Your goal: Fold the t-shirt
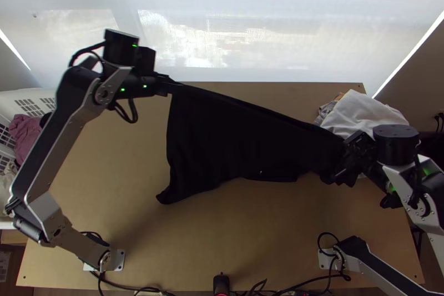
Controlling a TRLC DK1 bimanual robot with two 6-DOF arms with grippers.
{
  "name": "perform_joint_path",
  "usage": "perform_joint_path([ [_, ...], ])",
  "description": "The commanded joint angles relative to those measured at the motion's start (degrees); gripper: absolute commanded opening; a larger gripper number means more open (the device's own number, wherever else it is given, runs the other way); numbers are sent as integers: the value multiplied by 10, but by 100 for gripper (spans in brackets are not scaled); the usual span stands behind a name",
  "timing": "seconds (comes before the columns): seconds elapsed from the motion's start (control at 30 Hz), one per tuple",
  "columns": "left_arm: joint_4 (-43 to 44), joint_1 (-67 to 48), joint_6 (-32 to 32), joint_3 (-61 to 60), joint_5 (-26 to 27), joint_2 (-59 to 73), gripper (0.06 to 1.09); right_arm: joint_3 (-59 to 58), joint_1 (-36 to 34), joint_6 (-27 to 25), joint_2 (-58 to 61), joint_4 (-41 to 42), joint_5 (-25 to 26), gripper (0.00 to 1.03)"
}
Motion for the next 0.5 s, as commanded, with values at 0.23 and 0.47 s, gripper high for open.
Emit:
perform_joint_path([
  [0.23,30,107,80,-63,-3,-263,9,275,-10,8,115,42,-3,3],
  [0.47,62,139,97,-58,-21,-339,9,372,20,-8,120,34,-3,3],
])
